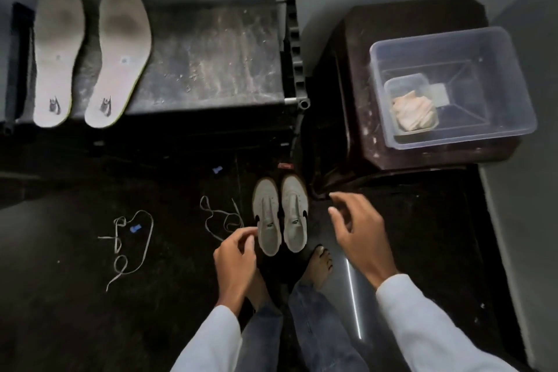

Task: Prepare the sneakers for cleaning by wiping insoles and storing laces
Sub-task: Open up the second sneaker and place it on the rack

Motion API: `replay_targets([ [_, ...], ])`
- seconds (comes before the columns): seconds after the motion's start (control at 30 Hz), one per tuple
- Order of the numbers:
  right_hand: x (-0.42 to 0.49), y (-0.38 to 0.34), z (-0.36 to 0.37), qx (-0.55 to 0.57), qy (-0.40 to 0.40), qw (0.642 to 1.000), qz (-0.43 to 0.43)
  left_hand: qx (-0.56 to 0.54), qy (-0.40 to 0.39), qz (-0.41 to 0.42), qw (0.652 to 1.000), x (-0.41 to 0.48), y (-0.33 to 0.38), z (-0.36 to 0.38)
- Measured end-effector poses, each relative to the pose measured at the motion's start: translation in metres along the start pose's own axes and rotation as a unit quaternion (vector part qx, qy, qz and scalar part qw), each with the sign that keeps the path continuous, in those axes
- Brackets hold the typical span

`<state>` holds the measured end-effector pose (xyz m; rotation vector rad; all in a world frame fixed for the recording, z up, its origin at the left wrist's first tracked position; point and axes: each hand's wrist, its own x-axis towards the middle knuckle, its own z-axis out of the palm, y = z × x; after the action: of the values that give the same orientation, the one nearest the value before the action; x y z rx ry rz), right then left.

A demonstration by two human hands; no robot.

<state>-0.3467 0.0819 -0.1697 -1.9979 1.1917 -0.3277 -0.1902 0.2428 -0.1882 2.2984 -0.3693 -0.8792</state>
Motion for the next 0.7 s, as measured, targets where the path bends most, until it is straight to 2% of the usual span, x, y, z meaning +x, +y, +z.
replay_targets([
  [0.2, -0.01, 0.069, 0.104, -0.027, -0.111, 0.988, 0.106, 0.023, -0.054, -0.04, 0.997, 0.036, -0.087, 0.037],
  [0.47, 0.014, 0.191, 0.225, -0.102, -0.233, 0.948, 0.191, 0.046, -0.099, -0.026, 0.994, 0.11, -0.169, 0.163],
  [0.57, 0.024, 0.228, 0.259, -0.125, -0.264, 0.938, 0.188, 0.075, -0.089, -0.03, 0.993, 0.135, -0.191, 0.207],
  [0.7, 0.032, 0.259, 0.287, -0.165, -0.259, 0.938, 0.162, 0.149, -0.085, -0.012, 0.985, 0.157, -0.209, 0.247],
])
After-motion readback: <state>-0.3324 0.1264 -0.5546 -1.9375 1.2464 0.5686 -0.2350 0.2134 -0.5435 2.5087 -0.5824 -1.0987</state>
